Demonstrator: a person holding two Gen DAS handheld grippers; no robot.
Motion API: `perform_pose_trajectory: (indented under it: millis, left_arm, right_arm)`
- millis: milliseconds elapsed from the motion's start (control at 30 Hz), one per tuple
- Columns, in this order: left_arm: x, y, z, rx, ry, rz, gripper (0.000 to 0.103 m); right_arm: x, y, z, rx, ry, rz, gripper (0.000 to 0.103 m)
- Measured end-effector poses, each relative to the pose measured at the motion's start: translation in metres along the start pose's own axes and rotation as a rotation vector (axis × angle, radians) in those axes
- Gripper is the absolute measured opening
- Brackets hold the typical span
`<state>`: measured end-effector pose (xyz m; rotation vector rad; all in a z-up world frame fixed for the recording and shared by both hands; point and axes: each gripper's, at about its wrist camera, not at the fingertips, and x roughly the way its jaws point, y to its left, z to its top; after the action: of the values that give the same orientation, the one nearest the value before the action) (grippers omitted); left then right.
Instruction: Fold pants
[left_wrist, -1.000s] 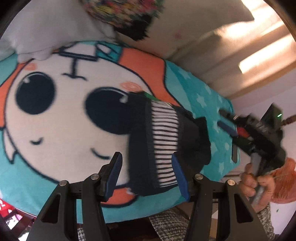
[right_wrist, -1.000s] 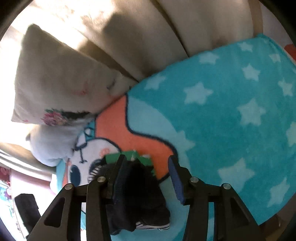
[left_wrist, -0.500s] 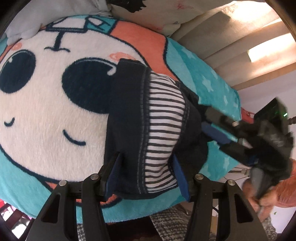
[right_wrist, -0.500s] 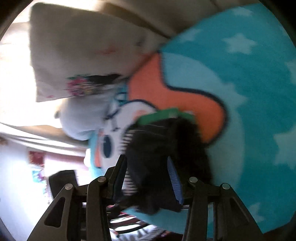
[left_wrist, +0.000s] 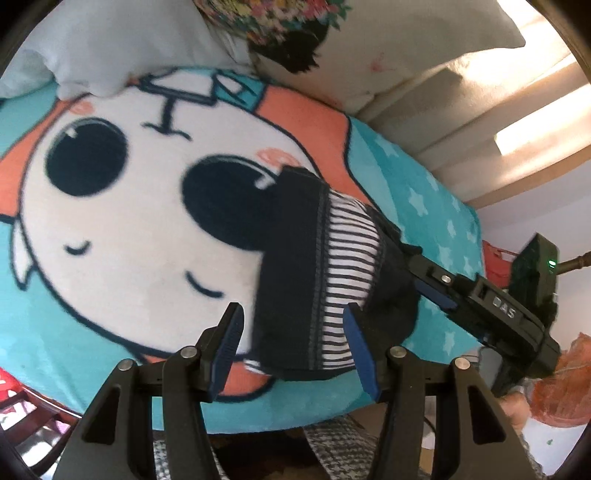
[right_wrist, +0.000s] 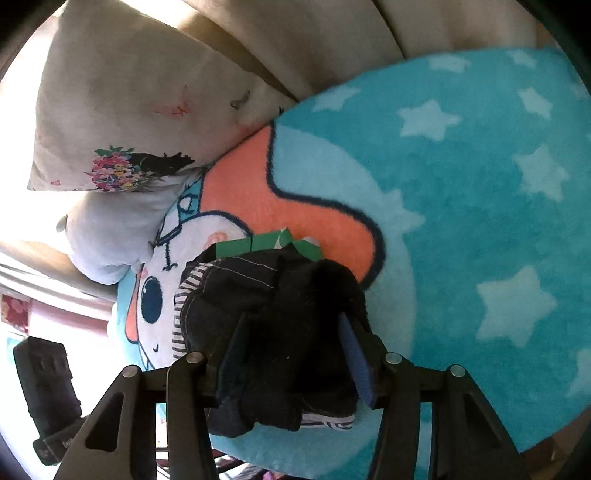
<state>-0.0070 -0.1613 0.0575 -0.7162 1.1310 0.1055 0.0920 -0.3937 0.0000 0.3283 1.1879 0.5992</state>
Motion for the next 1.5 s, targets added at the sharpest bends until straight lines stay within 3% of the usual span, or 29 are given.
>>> perform_pose_trajectory:
  millis: [200, 633, 1500]
  left_arm:
    - [-0.02, 0.001, -0.002, 0.083, -0.093, 0.181, 0.055]
    - [-0.062, 0.02, -0.012, 0.224, -0.198, 0.329, 0.055]
    - [-0.106, 0.095, -0.024, 0.208, -0.216, 0.316, 0.055]
  right_arm:
    - [-0.016, 0.018, -0.013, -0.04, -0.06, -0.072, 0.06]
    - [-0.017, 0.07, -0.045, -0.073, -0.111, -0.111, 0.066]
    - [0.028, 0.159, -0.091, -0.163, -0.054, -0.159, 0.07]
